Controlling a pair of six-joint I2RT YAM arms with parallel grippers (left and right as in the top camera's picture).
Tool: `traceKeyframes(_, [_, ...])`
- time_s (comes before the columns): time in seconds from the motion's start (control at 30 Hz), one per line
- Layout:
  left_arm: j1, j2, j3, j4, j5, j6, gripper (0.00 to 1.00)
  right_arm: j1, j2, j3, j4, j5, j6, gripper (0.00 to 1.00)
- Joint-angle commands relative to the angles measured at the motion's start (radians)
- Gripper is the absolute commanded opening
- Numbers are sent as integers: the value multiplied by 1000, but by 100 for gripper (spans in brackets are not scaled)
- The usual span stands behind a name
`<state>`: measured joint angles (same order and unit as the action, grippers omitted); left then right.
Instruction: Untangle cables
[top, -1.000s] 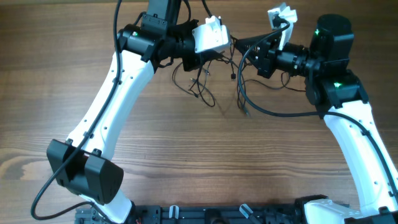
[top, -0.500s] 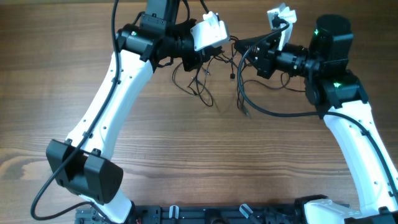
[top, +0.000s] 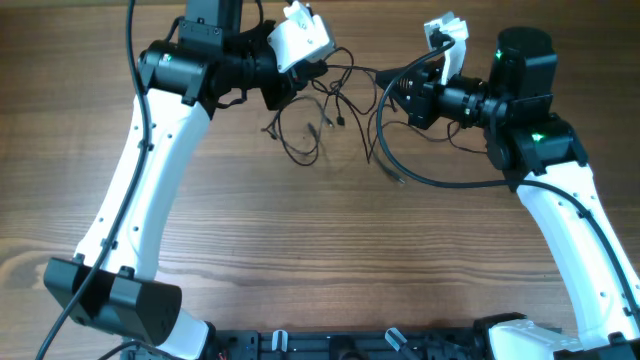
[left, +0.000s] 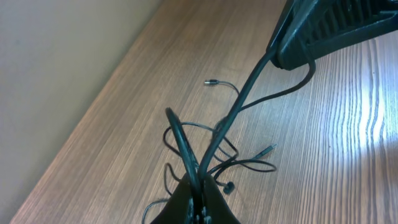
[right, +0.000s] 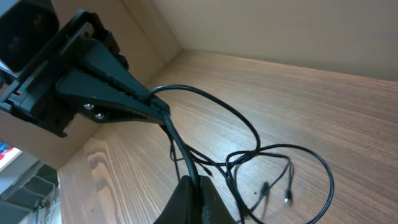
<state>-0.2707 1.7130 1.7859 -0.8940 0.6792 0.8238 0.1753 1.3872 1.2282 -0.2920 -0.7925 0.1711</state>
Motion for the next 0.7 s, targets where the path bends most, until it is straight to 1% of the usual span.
traceKeyframes(0.0, [55, -18, 0, -5, -85, -25, 4, -22, -18, 19, -7, 64, -14, 4])
traceKeyframes(0.27, [54, -18, 0, -3, 5, -24, 4, -22, -18, 19, -17, 63, -37, 4])
traceKeyframes(0.3, [54, -18, 0, 0, 9, -24, 6, -22, -18, 19, -24, 64, -40, 4])
traceKeyframes(0.37, [54, -18, 0, 3, 9, -25, 17, -22, -18, 19, -32, 64, -41, 4])
traceKeyframes(0.4, [54, -18, 0, 4, 12, -24, 21, -22, -18, 19, -35, 64, -43, 4])
traceKeyframes(0.43, [54, -19, 0, 8, 12, -25, 16, -22, -18, 19, -39, 69, -44, 4])
traceKeyframes(0.47, [54, -19, 0, 16, 12, -31, 6, -22, -18, 19, -45, 82, -43, 4])
traceKeyframes(0.5, [54, -24, 0, 27, 12, -50, 4, -22, -18, 19, -51, 96, -44, 4])
traceKeyframes(0.57, [54, -32, 0, 45, 12, -78, 4, -22, -18, 19, -61, 105, -45, 4])
traceKeyframes(0.67, [54, -43, 0, 51, 13, -77, 4, -21, -18, 19, -63, 99, -45, 4])
